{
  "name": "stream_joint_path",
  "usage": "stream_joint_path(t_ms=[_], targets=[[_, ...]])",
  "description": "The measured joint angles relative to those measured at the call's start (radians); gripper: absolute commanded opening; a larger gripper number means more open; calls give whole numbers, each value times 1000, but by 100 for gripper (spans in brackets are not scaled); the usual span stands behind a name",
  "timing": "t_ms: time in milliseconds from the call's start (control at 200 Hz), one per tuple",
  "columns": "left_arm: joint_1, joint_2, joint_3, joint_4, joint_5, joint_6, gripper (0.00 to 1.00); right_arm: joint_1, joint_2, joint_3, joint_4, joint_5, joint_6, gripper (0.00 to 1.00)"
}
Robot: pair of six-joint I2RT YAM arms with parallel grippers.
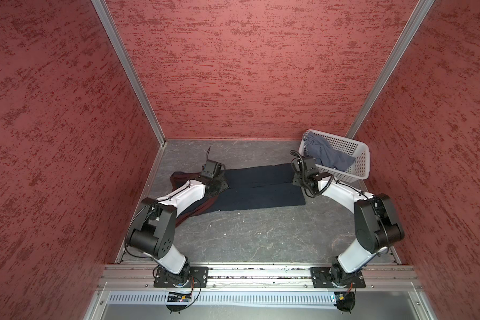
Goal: Fold and stack the tank tops
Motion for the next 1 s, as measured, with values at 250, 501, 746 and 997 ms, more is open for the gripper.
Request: stream_joint_path(t_ms=[250,501,746,997], targets=[[22,140,21,45,31,10,55,0,87,6,1,0,-29,40],[54,151,13,96,47,4,54,-2,135,33,-34,71,-17,28],[54,150,11,103,52,2,58,-10,163,37,-56,108,-5,31],[71,91,31,27,66,52,73,-13,112,49,-113,131,-20,54]])
